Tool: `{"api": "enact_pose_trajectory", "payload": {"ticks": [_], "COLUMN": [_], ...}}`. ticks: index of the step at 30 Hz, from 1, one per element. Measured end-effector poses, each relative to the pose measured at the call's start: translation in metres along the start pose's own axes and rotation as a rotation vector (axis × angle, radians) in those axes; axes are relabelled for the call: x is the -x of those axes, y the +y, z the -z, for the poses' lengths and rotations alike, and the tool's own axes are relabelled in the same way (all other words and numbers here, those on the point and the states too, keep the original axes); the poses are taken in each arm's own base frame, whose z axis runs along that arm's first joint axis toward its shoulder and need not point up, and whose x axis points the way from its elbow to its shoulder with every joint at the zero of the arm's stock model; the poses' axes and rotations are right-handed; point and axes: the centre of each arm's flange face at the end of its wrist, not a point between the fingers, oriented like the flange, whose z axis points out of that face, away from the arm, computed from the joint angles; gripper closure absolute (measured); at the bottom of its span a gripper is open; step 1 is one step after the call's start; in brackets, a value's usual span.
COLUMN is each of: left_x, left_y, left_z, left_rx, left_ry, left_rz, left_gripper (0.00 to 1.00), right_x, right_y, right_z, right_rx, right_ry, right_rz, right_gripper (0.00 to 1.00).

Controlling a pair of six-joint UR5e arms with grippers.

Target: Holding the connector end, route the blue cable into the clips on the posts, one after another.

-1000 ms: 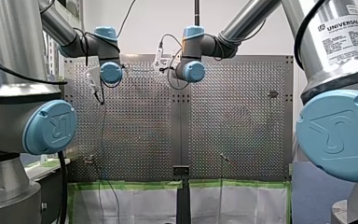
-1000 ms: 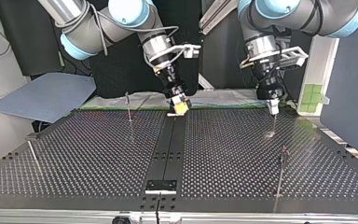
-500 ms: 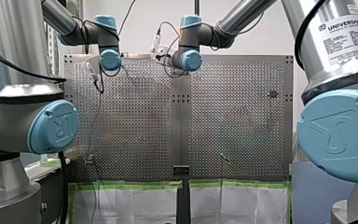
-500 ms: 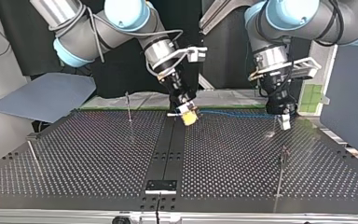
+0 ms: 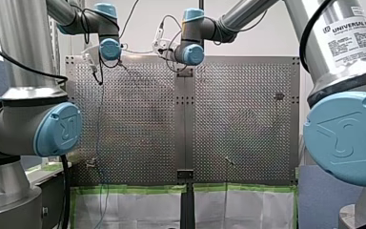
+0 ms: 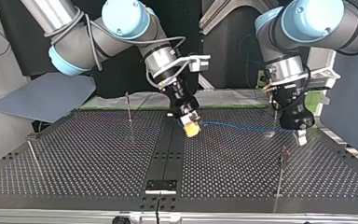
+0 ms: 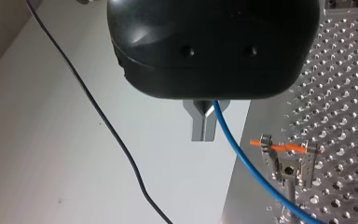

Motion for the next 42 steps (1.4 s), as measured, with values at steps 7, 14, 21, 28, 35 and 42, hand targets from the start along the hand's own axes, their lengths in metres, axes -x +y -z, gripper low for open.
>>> {"api": "enact_pose_trajectory", "payload": {"ticks": [7,14,21,28,35,42], "left_x": [-0.011,-0.010,-0.017,-0.016,-0.015,-0.026], "left_y": [0.008,0.016,0.021,0.025,0.035,0.045], "left_z": [-0.003,0.000,-0.006,-0.015,-0.023,-0.034], "left_rx": [0.014,0.039,0.033,0.018,0.036,0.041], "left_ry": [0.067,0.102,0.122,0.102,0.088,0.106], "left_rz": [-0.038,-0.057,-0.065,-0.044,-0.036,-0.047], "left_gripper": [0.98,0.98,0.98,0.98,0.98,0.98], "right_x": [0.004,-0.009,-0.014,0.003,0.022,0.028], "right_y": [-0.008,-0.014,-0.013,-0.012,-0.017,-0.032], "right_z": [-0.014,-0.024,-0.029,-0.031,-0.033,-0.040], "right_rx": [-0.012,-0.020,-0.023,-0.027,-0.045,-0.073], "right_ry": [-0.009,0.010,0.018,-0.007,-0.034,-0.037], "right_rz": [-0.008,-0.012,-0.025,-0.030,-0.032,-0.041], "right_gripper": [1.00,1.00,1.00,1.00,1.00,1.00]}}
